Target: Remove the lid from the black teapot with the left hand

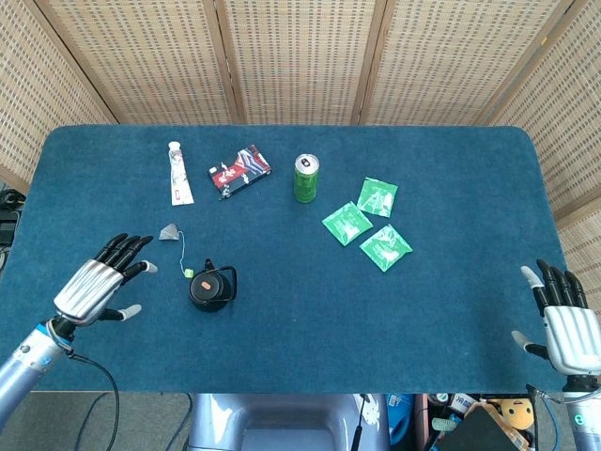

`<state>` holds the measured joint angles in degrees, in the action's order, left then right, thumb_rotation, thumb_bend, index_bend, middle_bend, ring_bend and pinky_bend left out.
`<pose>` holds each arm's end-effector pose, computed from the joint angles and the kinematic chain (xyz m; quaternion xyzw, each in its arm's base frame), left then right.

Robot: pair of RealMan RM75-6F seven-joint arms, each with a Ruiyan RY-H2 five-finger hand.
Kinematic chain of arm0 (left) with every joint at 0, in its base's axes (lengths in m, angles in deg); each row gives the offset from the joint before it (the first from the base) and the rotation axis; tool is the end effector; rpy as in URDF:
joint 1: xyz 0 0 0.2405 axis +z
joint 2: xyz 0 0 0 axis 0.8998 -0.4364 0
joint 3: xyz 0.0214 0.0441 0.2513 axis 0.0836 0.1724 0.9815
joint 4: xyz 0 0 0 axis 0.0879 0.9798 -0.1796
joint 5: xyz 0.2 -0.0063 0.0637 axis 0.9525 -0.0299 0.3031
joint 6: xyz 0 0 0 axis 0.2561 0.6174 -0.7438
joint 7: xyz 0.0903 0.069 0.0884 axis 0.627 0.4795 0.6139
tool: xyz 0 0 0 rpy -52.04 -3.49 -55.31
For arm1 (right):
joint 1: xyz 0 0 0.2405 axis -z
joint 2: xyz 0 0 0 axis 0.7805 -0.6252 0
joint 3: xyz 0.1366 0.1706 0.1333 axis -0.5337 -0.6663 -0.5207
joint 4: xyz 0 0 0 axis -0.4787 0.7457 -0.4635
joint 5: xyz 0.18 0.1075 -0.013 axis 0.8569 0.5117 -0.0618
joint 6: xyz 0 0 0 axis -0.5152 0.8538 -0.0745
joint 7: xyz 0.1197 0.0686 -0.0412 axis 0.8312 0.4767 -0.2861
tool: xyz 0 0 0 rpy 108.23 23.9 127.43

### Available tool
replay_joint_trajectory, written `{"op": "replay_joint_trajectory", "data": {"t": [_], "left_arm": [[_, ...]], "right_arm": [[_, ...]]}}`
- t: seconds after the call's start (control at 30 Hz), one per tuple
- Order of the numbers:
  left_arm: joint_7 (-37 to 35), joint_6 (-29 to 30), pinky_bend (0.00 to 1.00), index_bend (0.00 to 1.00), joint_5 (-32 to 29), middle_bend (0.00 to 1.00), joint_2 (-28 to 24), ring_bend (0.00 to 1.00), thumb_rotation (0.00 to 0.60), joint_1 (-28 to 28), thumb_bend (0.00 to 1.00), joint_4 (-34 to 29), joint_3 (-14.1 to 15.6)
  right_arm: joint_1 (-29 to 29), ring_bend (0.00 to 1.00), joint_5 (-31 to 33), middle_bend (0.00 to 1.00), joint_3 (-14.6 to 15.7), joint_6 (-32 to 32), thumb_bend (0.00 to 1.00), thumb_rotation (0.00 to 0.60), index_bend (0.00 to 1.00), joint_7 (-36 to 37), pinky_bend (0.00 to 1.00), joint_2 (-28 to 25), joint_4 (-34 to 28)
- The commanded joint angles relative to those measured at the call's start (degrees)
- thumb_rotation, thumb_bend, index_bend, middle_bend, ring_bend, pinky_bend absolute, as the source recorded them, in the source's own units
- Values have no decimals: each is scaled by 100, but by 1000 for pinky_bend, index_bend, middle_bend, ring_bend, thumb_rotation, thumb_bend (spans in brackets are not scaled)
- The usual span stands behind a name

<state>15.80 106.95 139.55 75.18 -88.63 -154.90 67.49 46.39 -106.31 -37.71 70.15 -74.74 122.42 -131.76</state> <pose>-0.2503 0.2688 0.1143 -0.7674 -0.3170 -0.3876 0.4004 -0.3190 -0.1885 0.1656 0.5966 -0.3671 0.3508 0.6215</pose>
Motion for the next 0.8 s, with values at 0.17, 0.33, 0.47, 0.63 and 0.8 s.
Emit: {"op": "replay_joint_trajectory", "data": {"t": [0.17,0.33,0.47,0.63,0.8], "left_arm": [[239,-601,0,396,-392,0,197,0,600,-421,334,-34,-118],[542,-880,0,396,-699,0,441,0,600,-570,356,38,-149],[765,-1028,0,398,-882,0,634,0,600,-669,356,93,-166],[1053,-1207,0,402,-1095,0,898,0,600,-817,355,151,-203],[1284,-1420,0,411,-1311,0,1099,0,600,-999,358,182,-266]], "right_arm": [[-14,0,98,0,-25,-62,0,600,0,4,0,8,38],[-20,0,120,0,-17,-101,0,600,0,37,0,6,58],[-30,0,133,0,-18,-127,0,600,0,66,0,2,64],[-41,0,135,0,-14,-150,0,600,0,80,0,-2,63],[-52,0,164,0,-12,-193,0,600,0,100,0,-3,80]]}}
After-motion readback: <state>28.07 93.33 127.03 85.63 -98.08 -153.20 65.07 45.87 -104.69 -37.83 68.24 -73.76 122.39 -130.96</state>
